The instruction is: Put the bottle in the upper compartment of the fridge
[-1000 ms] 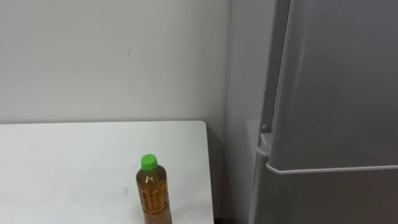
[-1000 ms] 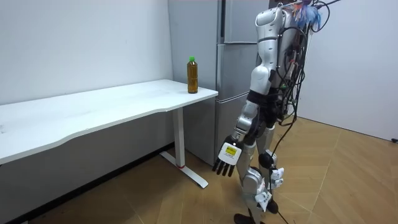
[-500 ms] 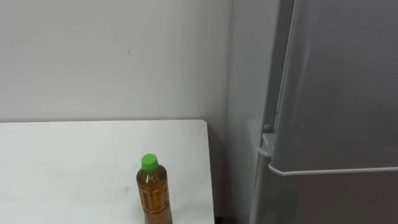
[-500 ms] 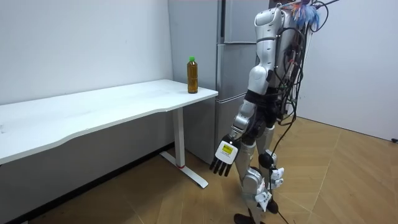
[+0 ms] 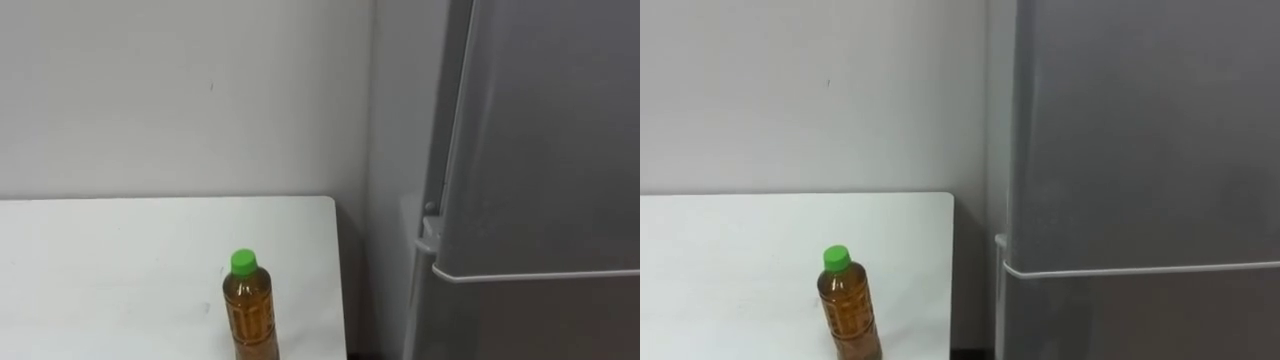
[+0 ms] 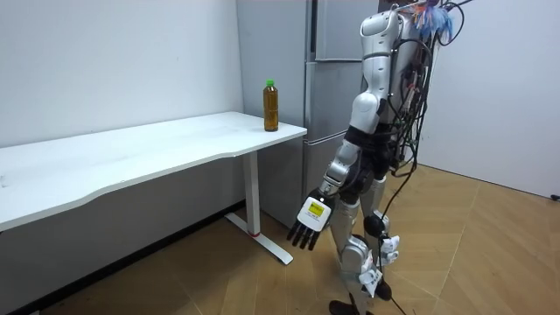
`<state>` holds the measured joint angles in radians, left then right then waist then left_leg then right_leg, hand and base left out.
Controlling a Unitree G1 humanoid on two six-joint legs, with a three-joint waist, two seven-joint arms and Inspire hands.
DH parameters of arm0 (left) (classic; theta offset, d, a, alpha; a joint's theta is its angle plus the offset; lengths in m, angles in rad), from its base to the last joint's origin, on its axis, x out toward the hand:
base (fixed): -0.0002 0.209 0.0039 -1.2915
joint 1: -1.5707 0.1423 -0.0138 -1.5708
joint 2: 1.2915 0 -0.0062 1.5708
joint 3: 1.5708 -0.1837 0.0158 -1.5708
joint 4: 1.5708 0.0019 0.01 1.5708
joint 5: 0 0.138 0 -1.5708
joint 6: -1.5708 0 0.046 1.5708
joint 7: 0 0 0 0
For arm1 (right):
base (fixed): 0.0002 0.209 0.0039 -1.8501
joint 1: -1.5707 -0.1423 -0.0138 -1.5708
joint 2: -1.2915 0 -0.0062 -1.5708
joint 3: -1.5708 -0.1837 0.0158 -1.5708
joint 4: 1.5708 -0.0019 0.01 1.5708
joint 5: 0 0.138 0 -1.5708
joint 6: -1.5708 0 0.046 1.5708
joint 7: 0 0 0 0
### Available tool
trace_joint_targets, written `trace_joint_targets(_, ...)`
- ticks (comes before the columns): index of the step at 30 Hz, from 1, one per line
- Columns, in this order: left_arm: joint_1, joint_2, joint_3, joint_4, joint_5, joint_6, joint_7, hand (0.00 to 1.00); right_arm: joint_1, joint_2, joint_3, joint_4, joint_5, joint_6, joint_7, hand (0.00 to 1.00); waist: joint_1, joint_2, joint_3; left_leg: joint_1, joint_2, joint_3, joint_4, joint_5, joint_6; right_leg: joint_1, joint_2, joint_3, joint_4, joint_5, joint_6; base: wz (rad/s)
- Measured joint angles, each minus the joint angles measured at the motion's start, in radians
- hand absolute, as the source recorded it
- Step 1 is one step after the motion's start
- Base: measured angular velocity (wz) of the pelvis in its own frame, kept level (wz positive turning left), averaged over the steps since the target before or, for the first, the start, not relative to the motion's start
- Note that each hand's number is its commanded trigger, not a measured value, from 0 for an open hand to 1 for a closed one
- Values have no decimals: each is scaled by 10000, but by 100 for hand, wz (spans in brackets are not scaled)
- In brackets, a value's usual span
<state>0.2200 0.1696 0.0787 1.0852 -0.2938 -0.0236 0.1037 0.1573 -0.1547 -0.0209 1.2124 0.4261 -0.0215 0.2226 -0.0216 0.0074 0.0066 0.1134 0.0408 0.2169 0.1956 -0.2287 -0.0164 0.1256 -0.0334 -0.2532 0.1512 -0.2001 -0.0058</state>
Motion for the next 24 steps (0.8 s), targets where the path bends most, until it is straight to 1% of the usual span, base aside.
trace_joint_targets(1, 31, 0, 98, -175, -64, -7, 45, 0, -1, -6, -11, 21, -5, 0, 16, 0, 4, 13, 2, 12, 5, -1, 0, 0, 0, 7, -5, 4, 4, -1, -1, 0)
trace_joint_targets(2, 113, -5, 315, -506, -84, 3, 104, 0, -7, -27, -41, 15, -38, 2, 67, 0, -2, 76, -26, 3, 8, -6, 19, 0, 0, 5, -8, 3, 19, -3, -5, 0)
trace_joint_targets(3, 140, -4, 444, -688, -92, 2, 155, 0, -24, -43, -69, 2, -58, 3, 98, 0, 0, 81, -25, 1, 10, -6, 27, 0, 0, 4, -8, 5, 27, -4, -7, 0)
trace_joint_targets(5, 116, 15, 1078, -1490, -275, -31, 549, 0, -30, -76, -408, -15, -369, 5, 133, 0, -3, 135, -41, -13, 12, -31, 30, 0, 0, -27, -7, -2, 20, -12, -10, 4)
trace_joint_targets(6, 94, 28, 1168, -1652, -378, -86, 663, 0, -38, -88, -456, -16, -441, 1, 129, 0, -5, 143, -43, -9, 12, -32, 27, 0, 0, -32, -7, 1, 26, -12, -10, 0)
trace_joint_targets(8, -66, 107, 1357, -1940, -526, -329, 932, 0, -6, -114, -639, -21, -733, -36, 133, 0, -7, 243, -49, 57, 8, -41, 17, -2, 3, 26, -2, 19, 33, -8, -6, -3)
trace_joint_targets(9, -126, 115, 1386, -2087, -613, -402, 1100, 0, 16, -113, -716, -47, -808, -86, 110, 0, -16, 257, -23, 80, 5, -69, 6, -2, 4, 30, 13, 31, 41, -5, -4, -4)
trace_joint_targets(10, -135, 110, 1406, -2272, -642, -407, 1173, 0, 42, -112, -719, -97, -808, -123, 86, 0, -15, 317, -37, 80, 4, -69, 8, -2, 4, 30, 20, 36, 41, -3, -5, 0)
trace_joint_targets(11, -134, 95, 1456, -2727, -652, -445, 1364, 0, 70, -115, -725, -126, -808, -171, 59, 0, -2, 320, -22, 76, 7, -37, 0, -2, 4, 22, 23, 37, 43, -3, -6, 0)
trace_joint_targets(12, -131, 94, 1469, -3113, -655, -575, 1555, 0, 76, -115, -722, -132, -821, -226, -18, 0, 27, 328, -22, 97, 11, -27, -30, -2, 3, 25, 23, 51, 56, -3, -7, 0)
trace_joint_targets(13, -134, 93, 1470, -3257, -662, -664, 1647, 0, 71, -119, -719, -136, -830, -244, -52, 0, 29, 322, -17, 118, 12, -26, -58, -2, 3, 34, 21, 50, 63, -2, -8, 0)
trace_joint_targets(16, -135, 72, 1538, -4217, -675, -797, 2024, 0, 73, -123, -715, -147, -834, -357, -165, 0, 31, 320, -15, 165, 12, -23, -79, -1, 4, 26, -2, 55, 160, -6, -13, -3)
trace_joint_targets(17, -111, 70, 1542, -4692, -677, -866, 2174, 0, 74, -119, -715, -155, -885, -418, -186, 0, 30, 359, -36, 160, 9, -24, -75, -1, 4, 8, -6, 66, 171, -8, -13, -3)
trace_joint_targets(18, -104, 68, 1544, -5000, -676, -886, 2261, 0, 72, -117, -715, -166, -953, -440, -204, 0, 38, 335, -36, 154, 9, -45, -74, -1, 4, 0, -6, 65, 171, -8, -13, 0)
trace_joint_targets(21, -134, 70, 1758, -6367, -650, -1247, 2673, 0, 24, -113, -884, -166, -1283, -473, -246, 0, 33, 302, -47, 152, -5, -109, -79, 0, 5, -4, -10, 60, 171, -9, -12, 0)
trace_joint_targets(22, -143, 71, 1831, -6549, -645, -1291, 2734, 0, 24, -105, -943, -171, -1341, -481, -233, 0, 24, 300, -48, 173, -5, -109, -79, 0, 5, 19, -9, 63, 169, -9, -12, -4)
trace_joint_targets(24, -236, 90, 2034, -7320, -665, -1325, 3005, 0, 32, -100, -1169, -163, -1477, -519, -232, 0, 3, 297, -50, 190, -11, -171, -75, -1, 5, 45, 1, 65, 167, -10, -10, 0)
